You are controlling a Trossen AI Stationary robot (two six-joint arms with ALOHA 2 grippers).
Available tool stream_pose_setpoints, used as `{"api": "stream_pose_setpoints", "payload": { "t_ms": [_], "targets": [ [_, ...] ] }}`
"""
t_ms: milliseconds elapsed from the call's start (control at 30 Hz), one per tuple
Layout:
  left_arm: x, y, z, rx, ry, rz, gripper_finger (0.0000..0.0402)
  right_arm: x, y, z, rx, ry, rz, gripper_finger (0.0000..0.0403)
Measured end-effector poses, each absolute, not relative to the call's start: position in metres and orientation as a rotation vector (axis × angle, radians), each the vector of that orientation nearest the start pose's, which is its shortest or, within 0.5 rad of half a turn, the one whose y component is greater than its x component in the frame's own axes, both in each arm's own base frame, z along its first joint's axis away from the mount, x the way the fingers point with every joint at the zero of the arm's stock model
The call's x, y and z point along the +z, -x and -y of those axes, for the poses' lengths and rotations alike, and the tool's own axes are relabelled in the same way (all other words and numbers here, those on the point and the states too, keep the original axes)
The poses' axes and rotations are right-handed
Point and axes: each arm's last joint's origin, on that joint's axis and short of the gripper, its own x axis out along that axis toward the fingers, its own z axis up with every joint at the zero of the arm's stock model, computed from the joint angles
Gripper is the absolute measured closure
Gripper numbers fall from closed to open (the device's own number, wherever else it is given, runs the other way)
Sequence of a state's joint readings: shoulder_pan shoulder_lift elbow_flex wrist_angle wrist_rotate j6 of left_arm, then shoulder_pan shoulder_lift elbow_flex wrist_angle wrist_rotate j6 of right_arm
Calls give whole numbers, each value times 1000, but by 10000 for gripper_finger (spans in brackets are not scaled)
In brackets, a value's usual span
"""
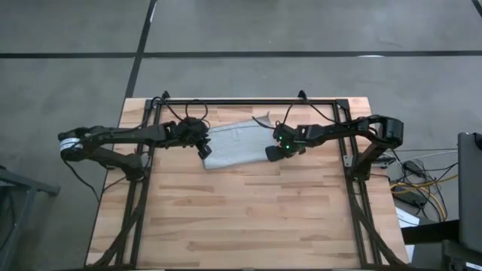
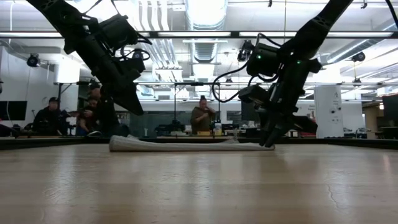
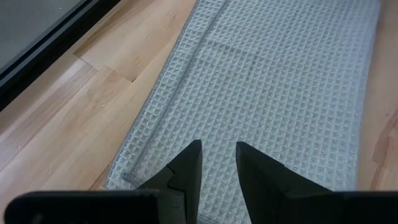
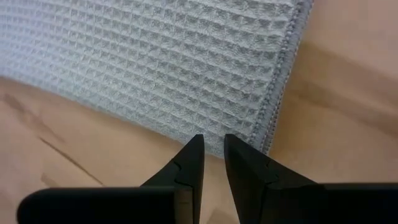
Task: Roll towel
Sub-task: Fold the gray towel
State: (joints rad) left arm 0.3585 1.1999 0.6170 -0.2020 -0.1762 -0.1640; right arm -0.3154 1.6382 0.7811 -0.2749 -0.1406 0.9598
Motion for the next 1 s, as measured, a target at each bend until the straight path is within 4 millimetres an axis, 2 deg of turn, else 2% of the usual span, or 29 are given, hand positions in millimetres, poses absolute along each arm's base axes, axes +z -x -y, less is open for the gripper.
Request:
{"api": "stream_pose_setpoints", "payload": {
  "t_ms": [600,1000],
  "targets": [
    [197,-214,-85,571,224,-748,298,134,-278,18,-608,-1130,-1101,342],
    [197,-214,-85,571,224,-748,298,142,-271,-21,-564,-1065,-1157,342]
  ]
}}
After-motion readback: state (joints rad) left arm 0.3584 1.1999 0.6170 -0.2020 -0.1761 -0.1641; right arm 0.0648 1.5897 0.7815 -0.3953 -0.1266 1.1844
